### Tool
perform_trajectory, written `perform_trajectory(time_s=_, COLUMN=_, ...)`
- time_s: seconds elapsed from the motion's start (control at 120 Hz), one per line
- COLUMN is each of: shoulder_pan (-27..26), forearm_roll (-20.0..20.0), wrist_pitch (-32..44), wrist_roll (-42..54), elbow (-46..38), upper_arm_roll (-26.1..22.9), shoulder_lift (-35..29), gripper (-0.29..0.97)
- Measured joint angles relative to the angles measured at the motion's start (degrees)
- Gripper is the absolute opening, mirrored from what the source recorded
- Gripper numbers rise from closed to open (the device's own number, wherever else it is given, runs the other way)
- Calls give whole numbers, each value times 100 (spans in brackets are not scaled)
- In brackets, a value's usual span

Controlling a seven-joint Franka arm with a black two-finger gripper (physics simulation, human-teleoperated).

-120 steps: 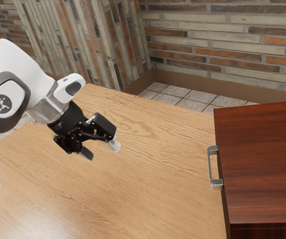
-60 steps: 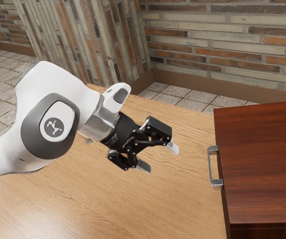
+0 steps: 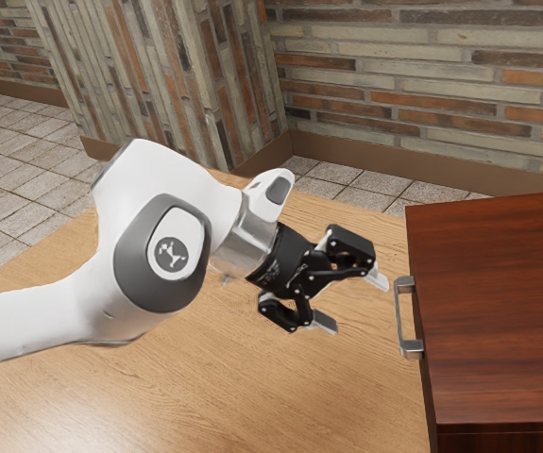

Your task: Pull the drawer handle with one arm to open the drawer

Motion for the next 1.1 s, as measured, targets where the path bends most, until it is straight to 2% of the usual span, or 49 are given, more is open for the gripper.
perform_trajectory(time_s=0.275, shoulder_pan=-6, forearm_roll=-31, wrist_pitch=227, wrist_roll=-77, elbow=192, upper_arm_roll=-33, shoulder_lift=540, gripper=68)
perform_trajectory(time_s=0.517, shoulder_pan=-162, forearm_roll=234, wrist_pitch=623, wrist_roll=-30, elbow=173, upper_arm_roll=-29, shoulder_lift=728, gripper=68)
perform_trajectory(time_s=1.1, shoulder_pan=-23, forearm_roll=120, wrist_pitch=738, wrist_roll=264, elbow=-164, upper_arm_roll=-230, shoulder_lift=155, gripper=68)
